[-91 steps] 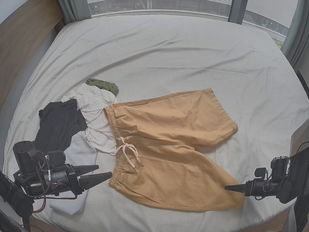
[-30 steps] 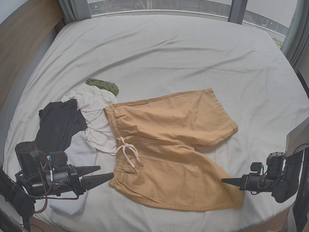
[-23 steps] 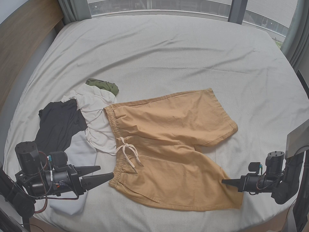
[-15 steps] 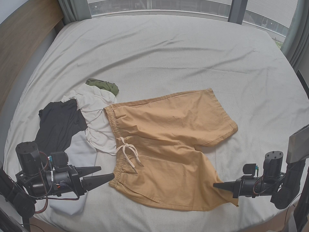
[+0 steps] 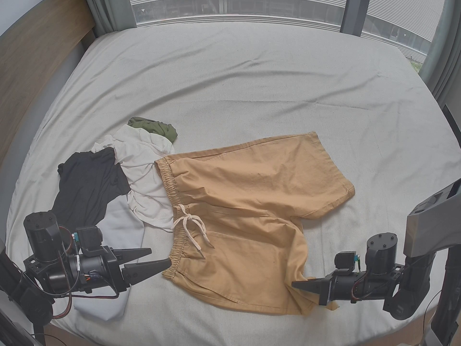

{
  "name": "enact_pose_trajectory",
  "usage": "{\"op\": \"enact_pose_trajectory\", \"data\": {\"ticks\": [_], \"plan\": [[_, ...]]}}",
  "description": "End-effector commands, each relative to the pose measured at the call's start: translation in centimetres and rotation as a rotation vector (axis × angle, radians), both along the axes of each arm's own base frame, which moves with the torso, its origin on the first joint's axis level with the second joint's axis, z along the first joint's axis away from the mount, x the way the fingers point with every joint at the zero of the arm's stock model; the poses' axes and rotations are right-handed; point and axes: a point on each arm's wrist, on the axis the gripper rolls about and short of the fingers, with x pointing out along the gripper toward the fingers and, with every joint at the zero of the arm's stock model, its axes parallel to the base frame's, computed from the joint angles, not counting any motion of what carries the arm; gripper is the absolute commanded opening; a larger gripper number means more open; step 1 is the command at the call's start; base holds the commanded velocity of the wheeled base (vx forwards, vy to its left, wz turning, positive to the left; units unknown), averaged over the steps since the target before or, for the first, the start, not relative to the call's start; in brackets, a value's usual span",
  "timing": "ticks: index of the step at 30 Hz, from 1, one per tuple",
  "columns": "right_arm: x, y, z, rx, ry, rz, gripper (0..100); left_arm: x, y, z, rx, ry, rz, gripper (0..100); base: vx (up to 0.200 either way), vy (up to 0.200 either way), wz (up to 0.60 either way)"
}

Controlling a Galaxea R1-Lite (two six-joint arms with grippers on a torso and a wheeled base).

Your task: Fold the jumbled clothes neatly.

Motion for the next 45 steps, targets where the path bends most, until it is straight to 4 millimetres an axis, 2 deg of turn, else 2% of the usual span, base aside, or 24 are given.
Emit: {"op": "enact_pose_trajectory", "data": {"ticks": [1,2,3,12,19,25,32,45], "plan": [[0.3,0.8,-0.3,0.008,0.003,0.018,0,0.0,0.0,0.0,-0.002,-0.005,0.0,100,0.0,0.0,0.0],[0.3,0.8,-0.3,0.008,0.003,0.018,0,0.0,0.0,0.0,-0.002,-0.005,0.0,100,0.0,0.0,0.0],[0.3,0.8,-0.3,0.008,0.003,0.018,100,0.0,0.0,0.0,-0.002,-0.005,0.0,100,0.0,0.0,0.0],[-0.7,1.5,0.4,0.03,0.028,0.03,100,0.1,0.0,0.0,-0.007,0.003,0.002,100,0.0,0.0,0.0],[-2.4,-0.1,1.3,-0.008,0.011,0.002,100,0.1,0.0,0.2,-0.016,-0.014,0.005,100,0.0,0.0,0.0],[-2.8,-1.6,1.8,-0.061,-0.029,-0.075,100,0.1,0.0,0.4,-0.02,-0.02,0.006,100,0.0,0.0,0.0],[-2.7,-2.8,1.2,-0.109,-0.004,-0.157,100,0.1,0.0,0.3,-0.02,-0.019,0.003,100,0.0,0.0,0.0],[-3.6,-2.4,0.5,-0.181,0.059,-0.159,100,0.1,0.0,0.3,-0.02,-0.019,0.005,100,0.0,0.0,0.0]]}}
